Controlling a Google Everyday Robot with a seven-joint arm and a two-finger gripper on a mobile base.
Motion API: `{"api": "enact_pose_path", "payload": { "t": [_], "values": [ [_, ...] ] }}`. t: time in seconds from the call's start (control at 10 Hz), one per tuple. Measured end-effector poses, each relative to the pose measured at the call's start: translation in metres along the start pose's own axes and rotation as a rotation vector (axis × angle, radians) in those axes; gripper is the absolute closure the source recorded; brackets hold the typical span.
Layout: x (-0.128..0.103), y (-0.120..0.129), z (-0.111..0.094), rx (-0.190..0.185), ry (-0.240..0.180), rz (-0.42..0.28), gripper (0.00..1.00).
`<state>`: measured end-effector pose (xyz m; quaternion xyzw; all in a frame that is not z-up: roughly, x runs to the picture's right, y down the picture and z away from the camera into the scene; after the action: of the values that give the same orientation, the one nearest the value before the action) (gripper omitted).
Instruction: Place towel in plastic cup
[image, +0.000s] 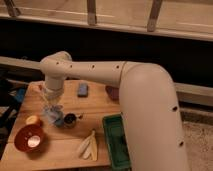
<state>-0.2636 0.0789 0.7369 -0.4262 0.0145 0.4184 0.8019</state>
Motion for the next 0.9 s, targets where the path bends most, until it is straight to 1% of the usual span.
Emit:
{"api": "enact_pose_path", "payload": {
  "t": [0.1, 0.2, 0.3, 0.5, 0.7, 0.8, 0.9],
  "values": [
    [0.000, -0.006, 0.009, 0.002, 0.017, 0.011, 0.41],
    [-0.001, -0.013, 0.014, 0.005, 0.030, 0.024, 0.31],
    [-0.002, -0.018, 0.015, 0.005, 0.038, 0.034, 0.26],
    [-0.002, -0.024, 0.018, 0.003, 0.046, 0.051, 0.25],
    [-0.002, -0.029, 0.013, -0.009, 0.039, 0.062, 0.25],
    [-0.001, -0.030, 0.007, -0.019, 0.023, 0.060, 0.25],
    [-0.002, -0.029, -0.001, -0.022, 0.003, 0.057, 0.25]
  ]
}}
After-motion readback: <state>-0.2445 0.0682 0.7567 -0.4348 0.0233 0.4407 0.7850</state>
